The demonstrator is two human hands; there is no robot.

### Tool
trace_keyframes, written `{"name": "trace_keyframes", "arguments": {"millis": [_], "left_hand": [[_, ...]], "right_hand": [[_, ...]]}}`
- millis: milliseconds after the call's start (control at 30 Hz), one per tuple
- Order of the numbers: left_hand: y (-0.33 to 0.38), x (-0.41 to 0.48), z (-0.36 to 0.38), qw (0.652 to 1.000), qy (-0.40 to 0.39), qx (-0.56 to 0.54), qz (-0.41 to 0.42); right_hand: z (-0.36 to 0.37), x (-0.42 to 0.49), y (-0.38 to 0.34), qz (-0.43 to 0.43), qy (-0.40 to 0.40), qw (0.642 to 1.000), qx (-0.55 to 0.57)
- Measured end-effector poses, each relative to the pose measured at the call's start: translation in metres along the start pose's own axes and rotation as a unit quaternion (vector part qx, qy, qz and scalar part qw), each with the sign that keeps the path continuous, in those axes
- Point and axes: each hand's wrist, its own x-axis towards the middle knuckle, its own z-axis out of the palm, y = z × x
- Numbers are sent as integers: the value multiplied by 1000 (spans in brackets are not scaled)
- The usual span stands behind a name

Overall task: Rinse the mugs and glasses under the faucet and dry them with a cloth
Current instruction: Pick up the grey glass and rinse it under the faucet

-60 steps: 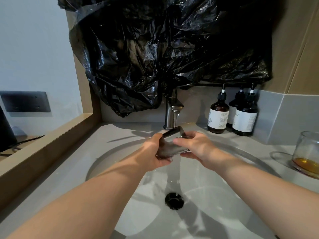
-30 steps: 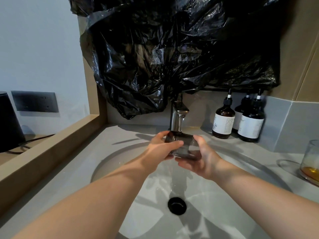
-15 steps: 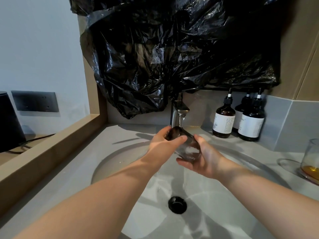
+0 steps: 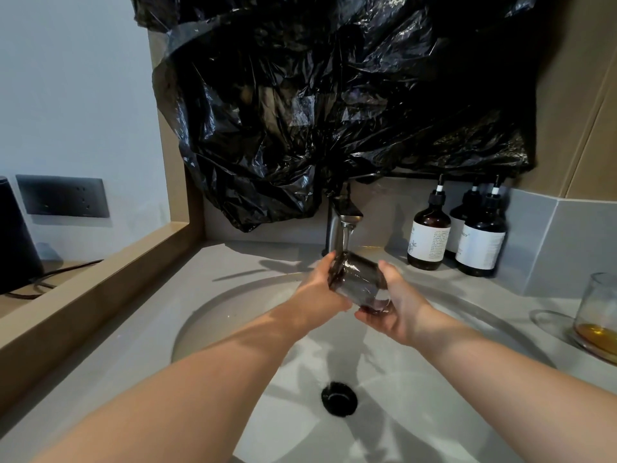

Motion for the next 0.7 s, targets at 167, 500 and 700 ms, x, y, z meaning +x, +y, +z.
{"name": "trace_keyframes", "arguments": {"millis": [167,500,700], "left_hand": [[-8,4,-15,984,44,171,32],[-5,6,-1,978,84,189,15],[4,6,-9,936,134,321,59]], "right_hand": [[5,-6,-1,-79,-26,988,-131],[21,-16,-16,-180,11,939,-293],[21,-27,-72,-370,89,825,-418]]}}
